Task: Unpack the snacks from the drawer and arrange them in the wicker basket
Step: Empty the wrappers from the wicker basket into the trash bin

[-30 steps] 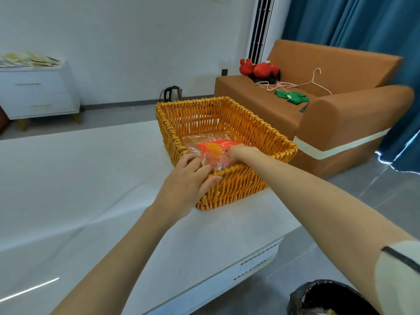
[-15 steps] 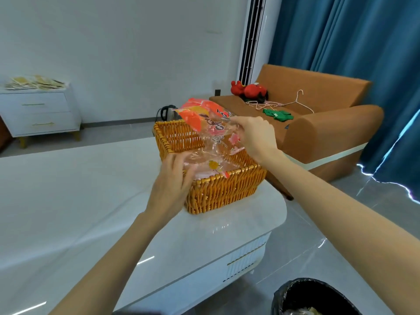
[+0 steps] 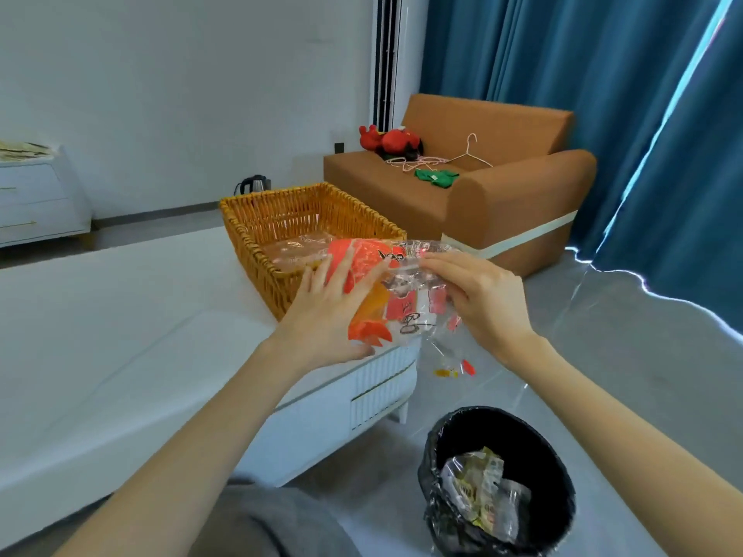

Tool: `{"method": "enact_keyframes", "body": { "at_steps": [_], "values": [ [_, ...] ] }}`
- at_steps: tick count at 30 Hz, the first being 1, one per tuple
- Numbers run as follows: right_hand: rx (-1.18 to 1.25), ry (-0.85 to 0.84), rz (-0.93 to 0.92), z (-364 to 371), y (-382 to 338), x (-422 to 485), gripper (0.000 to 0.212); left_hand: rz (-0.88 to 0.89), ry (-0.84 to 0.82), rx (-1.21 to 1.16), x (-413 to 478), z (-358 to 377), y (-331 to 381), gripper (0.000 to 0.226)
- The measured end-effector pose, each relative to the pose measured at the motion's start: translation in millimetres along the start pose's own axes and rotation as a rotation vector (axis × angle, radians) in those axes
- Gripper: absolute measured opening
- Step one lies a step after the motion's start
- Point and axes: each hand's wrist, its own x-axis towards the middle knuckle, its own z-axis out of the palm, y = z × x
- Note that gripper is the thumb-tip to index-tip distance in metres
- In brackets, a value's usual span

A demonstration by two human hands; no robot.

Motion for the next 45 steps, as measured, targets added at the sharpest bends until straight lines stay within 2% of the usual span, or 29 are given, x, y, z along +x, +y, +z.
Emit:
{"method": "enact_keyframes", "body": {
  "at_steps": [3,6,9,11,13,15,18,20,24,27,30,36,41,45],
  "values": [
    [0.036,-0.056,0.072,-13.7,6.1,-49.3,0.032,-0.015,-0.045,-0.153,-10.5,22.1,35.0,0.093],
    [0.128,-0.168,0.288,-26.5,8.7,-99.7,0.036,0.005,-0.103,-0.234,-20.3,46.1,70.7,0.088],
    [0.304,-0.499,0.449,-35.8,7.8,-147.9,0.047,-0.008,-0.159,-0.346,-28.6,76.9,101.6,0.082],
    [0.344,-0.743,0.486,-40.3,1.8,-174.8,0.067,0.017,-0.157,-0.432,-33.3,98.6,120.2,0.078],
    [0.304,-0.89,0.529,-38.2,-4.2,-200.5,0.088,0.013,-0.169,-0.515,-36.6,119.9,138.0,0.072],
    [0.241,-0.888,0.586,-29.1,-3.8,-225.6,0.097,0.016,-0.187,-0.566,-38.5,136.9,156.7,0.069],
    [0.138,-0.783,0.63,-17.5,6.5,-255.7,0.072,0.008,-0.238,-0.614,-44.3,155.1,180.9,0.067],
    [0.048,-0.787,0.611,-14.8,14.8,-269.3,0.062,-0.001,-0.27,-0.646,-48.0,163.8,192.4,0.065],
    [-0.091,-0.914,0.633,-15.2,31.5,-287.3,0.079,-0.021,-0.402,-0.85,-49.5,180.0,204.8,0.07],
    [-0.097,-0.988,0.72,-8.4,43.9,-302.1,0.079,0.019,-0.489,-0.788,-46.1,200.3,200.1,0.079],
    [-0.181,-1.091,0.714,10.5,48.3,-321.5,0.085,-0.01,-0.51,-0.685,-45.8,224.8,195.2,0.07],
    [-0.326,-1.503,0.586,74.3,43.2,-354.8,0.092,-0.069,-0.711,-0.586,-57.1,263.7,187.3,0.065],
    [-0.152,-1.82,0.657,113.1,59.4,-381.2,0.093,-0.037,-0.783,-0.583,-65.8,281.6,186.4,0.062],
    [-0.044,-1.924,0.683,126.4,74.8,-392.0,0.089,-0.033,-0.787,-0.589,-65.1,293.8,181.9,0.062]
  ]
}}
